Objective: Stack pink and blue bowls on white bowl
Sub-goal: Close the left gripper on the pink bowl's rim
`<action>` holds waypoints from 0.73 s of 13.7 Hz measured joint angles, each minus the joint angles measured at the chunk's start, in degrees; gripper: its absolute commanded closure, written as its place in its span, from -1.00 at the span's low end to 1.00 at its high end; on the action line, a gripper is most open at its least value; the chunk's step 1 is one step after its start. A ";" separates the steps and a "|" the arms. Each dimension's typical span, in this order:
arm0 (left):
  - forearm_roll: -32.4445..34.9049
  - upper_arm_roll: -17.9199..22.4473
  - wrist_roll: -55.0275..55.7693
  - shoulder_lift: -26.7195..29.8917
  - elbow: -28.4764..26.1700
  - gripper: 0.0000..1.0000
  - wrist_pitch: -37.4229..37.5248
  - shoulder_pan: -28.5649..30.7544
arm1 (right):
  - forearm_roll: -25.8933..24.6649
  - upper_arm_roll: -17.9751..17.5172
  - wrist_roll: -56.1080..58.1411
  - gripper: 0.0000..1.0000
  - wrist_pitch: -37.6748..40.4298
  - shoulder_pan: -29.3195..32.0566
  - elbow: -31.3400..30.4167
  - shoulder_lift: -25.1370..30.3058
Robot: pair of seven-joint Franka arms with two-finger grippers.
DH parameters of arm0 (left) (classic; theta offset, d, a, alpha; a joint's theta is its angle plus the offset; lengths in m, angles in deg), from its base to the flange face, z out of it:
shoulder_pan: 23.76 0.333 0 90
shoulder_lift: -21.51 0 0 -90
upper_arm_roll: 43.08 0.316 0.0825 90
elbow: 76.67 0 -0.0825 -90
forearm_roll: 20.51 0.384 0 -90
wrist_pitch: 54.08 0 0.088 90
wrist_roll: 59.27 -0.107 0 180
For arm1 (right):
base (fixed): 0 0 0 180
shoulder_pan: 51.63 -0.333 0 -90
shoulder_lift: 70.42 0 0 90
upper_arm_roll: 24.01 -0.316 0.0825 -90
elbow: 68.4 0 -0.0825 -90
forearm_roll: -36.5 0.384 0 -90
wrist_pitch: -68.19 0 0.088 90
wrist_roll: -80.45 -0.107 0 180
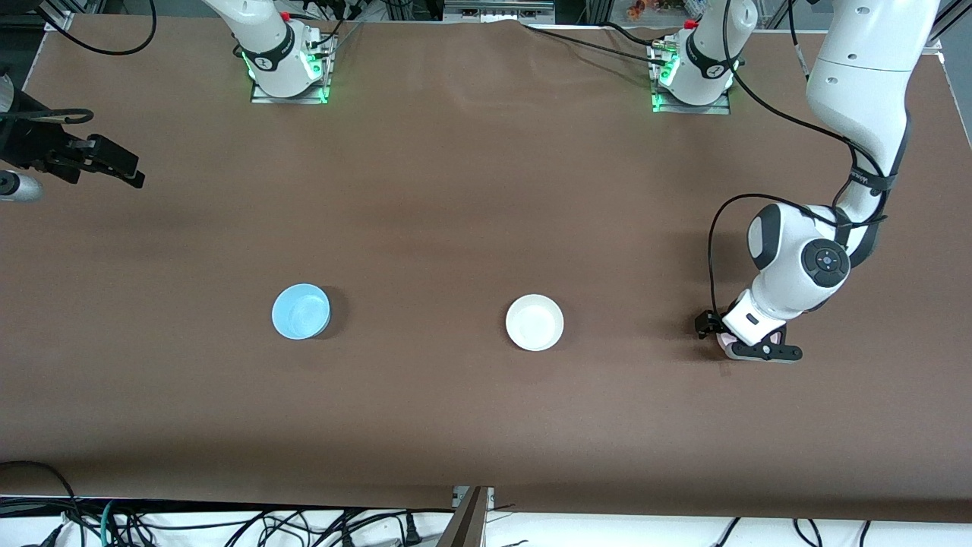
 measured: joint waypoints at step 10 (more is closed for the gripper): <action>0.01 0.09 -0.08 -0.06 -0.21 0.06 -0.06 0.18 | 0.00 0.03 0.01 -1.00 -0.35 0.00 0.00 -0.32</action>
